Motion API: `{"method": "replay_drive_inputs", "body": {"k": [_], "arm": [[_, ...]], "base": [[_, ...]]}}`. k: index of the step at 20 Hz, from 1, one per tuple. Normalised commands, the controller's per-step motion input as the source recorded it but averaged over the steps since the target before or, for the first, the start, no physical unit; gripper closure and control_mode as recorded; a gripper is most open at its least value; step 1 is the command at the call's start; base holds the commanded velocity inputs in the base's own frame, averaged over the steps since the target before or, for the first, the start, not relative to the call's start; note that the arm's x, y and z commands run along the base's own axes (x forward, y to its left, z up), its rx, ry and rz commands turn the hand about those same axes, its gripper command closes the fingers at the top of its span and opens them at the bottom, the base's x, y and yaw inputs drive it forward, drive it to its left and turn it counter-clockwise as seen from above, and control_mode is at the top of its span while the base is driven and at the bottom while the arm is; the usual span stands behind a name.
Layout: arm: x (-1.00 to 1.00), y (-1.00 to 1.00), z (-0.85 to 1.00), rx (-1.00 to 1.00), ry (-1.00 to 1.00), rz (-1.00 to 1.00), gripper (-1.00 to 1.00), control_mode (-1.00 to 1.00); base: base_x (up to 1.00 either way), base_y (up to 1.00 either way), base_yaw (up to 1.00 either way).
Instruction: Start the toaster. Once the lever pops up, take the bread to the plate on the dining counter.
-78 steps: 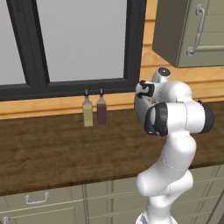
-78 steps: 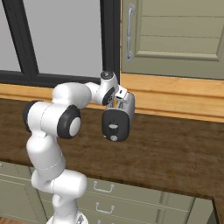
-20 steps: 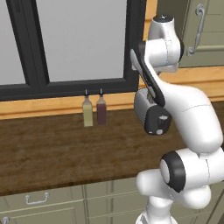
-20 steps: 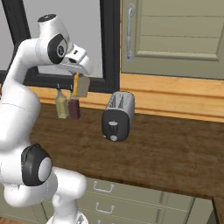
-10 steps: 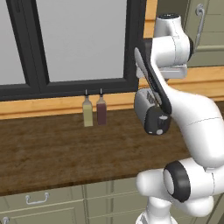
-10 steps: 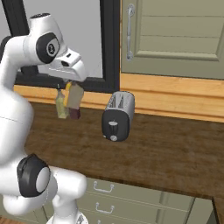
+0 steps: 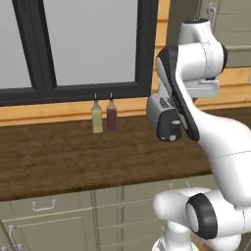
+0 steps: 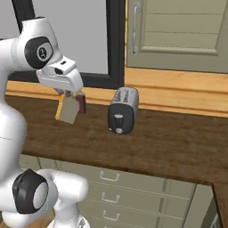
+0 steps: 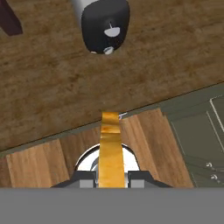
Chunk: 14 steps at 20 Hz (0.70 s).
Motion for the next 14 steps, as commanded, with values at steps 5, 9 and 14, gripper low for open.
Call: {"method": "replay_drive_inputs", "body": {"k": [5, 9, 14], "arm": [[0.0, 0.0, 0.0, 0.0, 0.0, 0.0, 1.0, 1.0], [0.0, 0.0, 0.0, 0.0, 0.0, 0.0, 1.0, 1.0], [0.0, 0.0, 0.0, 0.0, 0.0, 0.0, 1.0, 1.0]], "base": [[-0.92, 0.24, 0.38], [-0.52, 0.44, 0.68], [-0.27, 0.47, 0.79]]}}
